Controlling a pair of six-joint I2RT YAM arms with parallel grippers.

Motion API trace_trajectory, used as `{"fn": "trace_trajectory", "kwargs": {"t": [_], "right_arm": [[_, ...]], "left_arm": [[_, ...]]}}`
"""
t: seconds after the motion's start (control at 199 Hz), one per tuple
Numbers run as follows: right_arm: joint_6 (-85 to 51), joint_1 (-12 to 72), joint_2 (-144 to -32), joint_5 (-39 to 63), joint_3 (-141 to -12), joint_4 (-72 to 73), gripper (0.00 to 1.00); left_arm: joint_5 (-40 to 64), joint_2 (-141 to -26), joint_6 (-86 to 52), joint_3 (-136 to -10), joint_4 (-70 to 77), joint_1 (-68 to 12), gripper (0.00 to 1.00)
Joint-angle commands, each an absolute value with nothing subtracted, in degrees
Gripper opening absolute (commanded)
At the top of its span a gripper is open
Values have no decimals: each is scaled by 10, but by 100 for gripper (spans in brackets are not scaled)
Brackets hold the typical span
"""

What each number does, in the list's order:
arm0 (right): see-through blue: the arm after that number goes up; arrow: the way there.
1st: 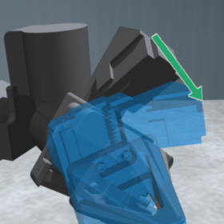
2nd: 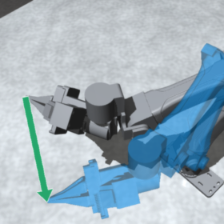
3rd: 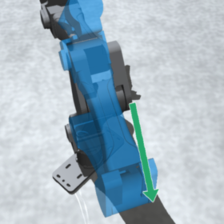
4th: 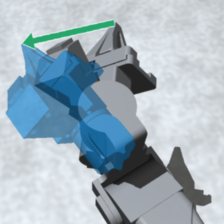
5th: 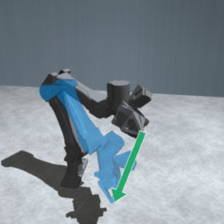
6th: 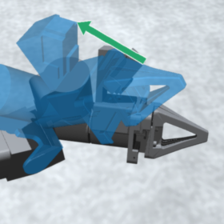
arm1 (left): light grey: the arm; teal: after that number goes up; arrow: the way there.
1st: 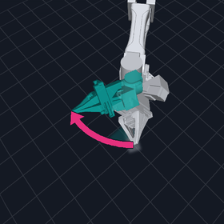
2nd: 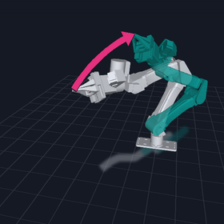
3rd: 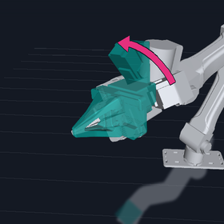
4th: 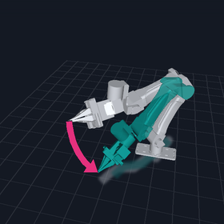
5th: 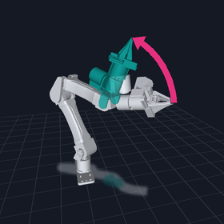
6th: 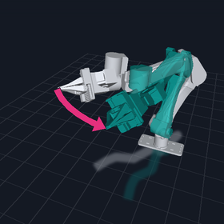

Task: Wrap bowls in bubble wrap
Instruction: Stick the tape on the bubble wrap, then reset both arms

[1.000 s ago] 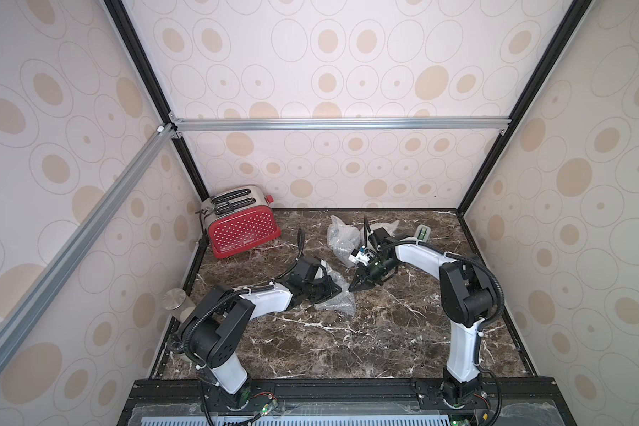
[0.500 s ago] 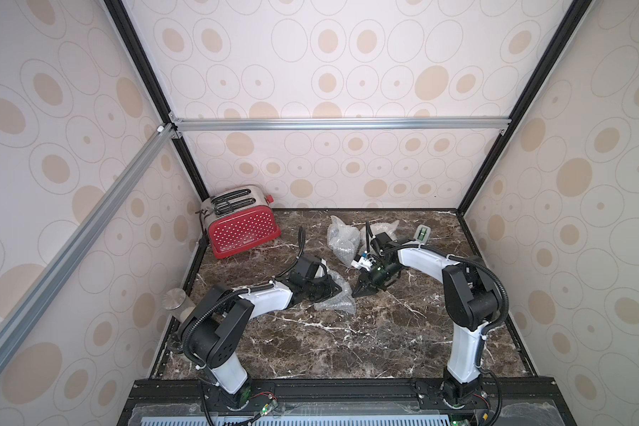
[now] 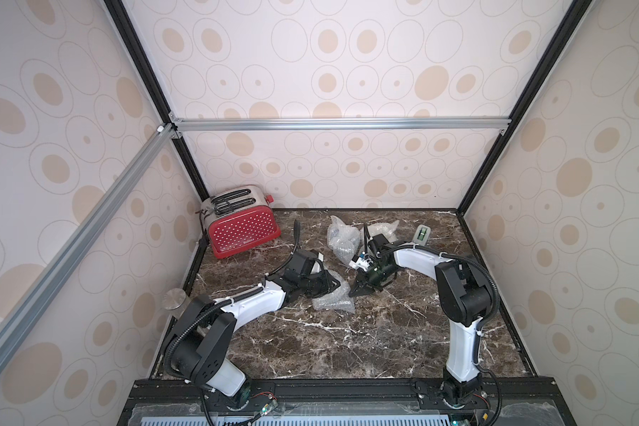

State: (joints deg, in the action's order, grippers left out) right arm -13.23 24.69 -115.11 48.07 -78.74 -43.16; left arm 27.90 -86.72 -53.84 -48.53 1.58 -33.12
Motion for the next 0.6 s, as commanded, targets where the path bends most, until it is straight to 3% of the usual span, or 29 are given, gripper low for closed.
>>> {"fn": "trace_trajectory", "kwargs": {"t": [0.0, 0.322, 0.599], "right_arm": [[-134, 248, -1115, 486, -802, -434, 7], [-159, 206, -1027, 394, -763, -408, 8], [-185, 187, -865, 103, -665, -331, 20]], "left_arm": [[267, -834, -521, -502, -20, -317, 25], [218, -733, -484, -463, -91, -244, 33], [130, -649, -427, -456, -204, -122, 47]]}}
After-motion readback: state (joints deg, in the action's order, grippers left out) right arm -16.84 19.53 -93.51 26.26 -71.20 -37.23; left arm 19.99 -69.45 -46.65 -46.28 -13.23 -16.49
